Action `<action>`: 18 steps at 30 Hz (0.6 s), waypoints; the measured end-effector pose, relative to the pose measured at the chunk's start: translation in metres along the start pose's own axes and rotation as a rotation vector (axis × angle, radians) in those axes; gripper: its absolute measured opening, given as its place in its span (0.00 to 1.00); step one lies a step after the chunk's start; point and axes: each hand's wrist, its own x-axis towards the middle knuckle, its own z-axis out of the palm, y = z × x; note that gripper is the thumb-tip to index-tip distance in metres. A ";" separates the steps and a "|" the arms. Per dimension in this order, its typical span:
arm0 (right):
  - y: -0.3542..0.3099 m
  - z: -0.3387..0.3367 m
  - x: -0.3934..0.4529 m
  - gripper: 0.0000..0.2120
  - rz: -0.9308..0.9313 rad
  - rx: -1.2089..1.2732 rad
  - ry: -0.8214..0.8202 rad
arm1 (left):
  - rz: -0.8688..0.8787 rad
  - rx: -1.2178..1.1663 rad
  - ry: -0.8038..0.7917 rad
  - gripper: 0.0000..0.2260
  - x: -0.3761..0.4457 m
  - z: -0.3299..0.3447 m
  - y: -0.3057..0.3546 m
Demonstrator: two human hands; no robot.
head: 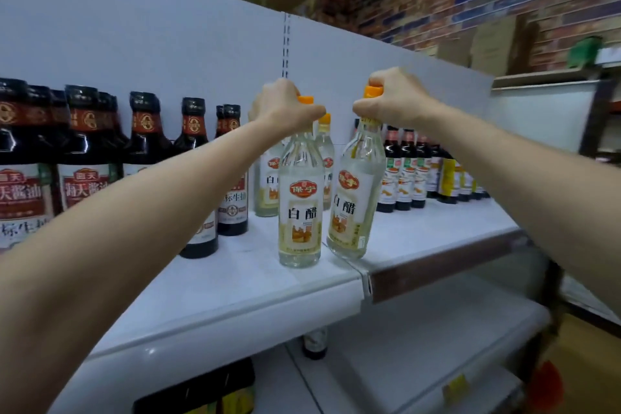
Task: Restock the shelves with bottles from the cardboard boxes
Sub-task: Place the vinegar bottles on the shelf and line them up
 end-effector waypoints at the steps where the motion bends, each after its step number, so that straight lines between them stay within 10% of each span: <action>1: 0.008 0.007 0.004 0.12 -0.010 0.024 -0.021 | -0.018 0.012 0.006 0.14 0.003 0.004 0.000; 18: 0.082 0.085 0.046 0.16 -0.157 0.306 -0.088 | -0.127 0.263 0.320 0.21 0.008 0.069 0.002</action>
